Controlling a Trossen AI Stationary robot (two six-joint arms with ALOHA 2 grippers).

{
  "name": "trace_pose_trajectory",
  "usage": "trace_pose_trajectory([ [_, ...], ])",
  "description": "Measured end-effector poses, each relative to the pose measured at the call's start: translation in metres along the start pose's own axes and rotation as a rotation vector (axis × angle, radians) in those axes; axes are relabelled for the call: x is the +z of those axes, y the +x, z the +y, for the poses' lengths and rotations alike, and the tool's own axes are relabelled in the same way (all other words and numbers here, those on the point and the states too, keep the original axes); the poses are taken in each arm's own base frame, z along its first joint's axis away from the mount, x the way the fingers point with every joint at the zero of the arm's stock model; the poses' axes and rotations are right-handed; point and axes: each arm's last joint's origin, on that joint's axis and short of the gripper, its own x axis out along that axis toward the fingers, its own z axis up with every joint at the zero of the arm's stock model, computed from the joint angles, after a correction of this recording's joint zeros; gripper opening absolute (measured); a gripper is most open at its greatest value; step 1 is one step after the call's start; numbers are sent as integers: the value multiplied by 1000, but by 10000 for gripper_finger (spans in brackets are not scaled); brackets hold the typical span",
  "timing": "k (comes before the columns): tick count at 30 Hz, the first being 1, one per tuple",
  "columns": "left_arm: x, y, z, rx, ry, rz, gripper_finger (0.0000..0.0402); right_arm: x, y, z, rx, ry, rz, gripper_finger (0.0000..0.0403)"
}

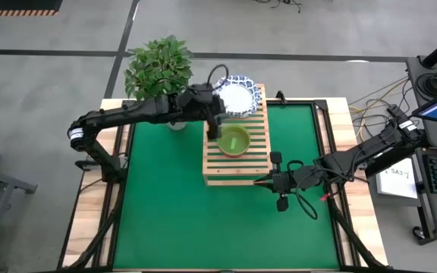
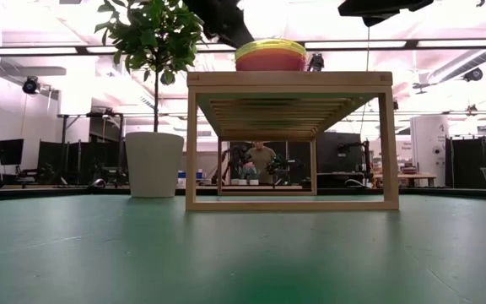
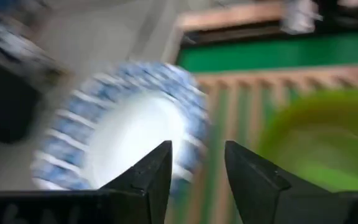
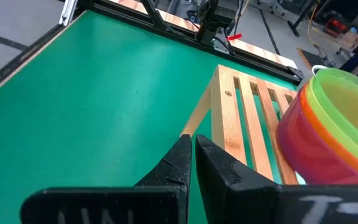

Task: Place and stack bowls onto a shelf
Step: Return to Home Position

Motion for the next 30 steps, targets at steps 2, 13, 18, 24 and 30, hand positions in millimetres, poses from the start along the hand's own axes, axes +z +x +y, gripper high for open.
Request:
trace_pose_trajectory([
  [2, -4, -4, -9, -83, -42, 39, 122, 0, 0, 0, 0, -20, 1, 13],
  [13, -46, -67, -103, -337, 25, -31, 36, -17, -6, 1, 28, -89, -85, 13],
  [18, -86, -103, -123, -427, 46, -163, 15, -21, -23, -2, 77, -75, -203, 13],
  [24, -135, -133, -115, -463, -73, -323, 1, -34, -39, -7, 76, -20, -283, 13],
  [30, -176, -151, -101, -456, -151, -422, 0, -46, -50, -9, 67, 12, -340, 13],
])
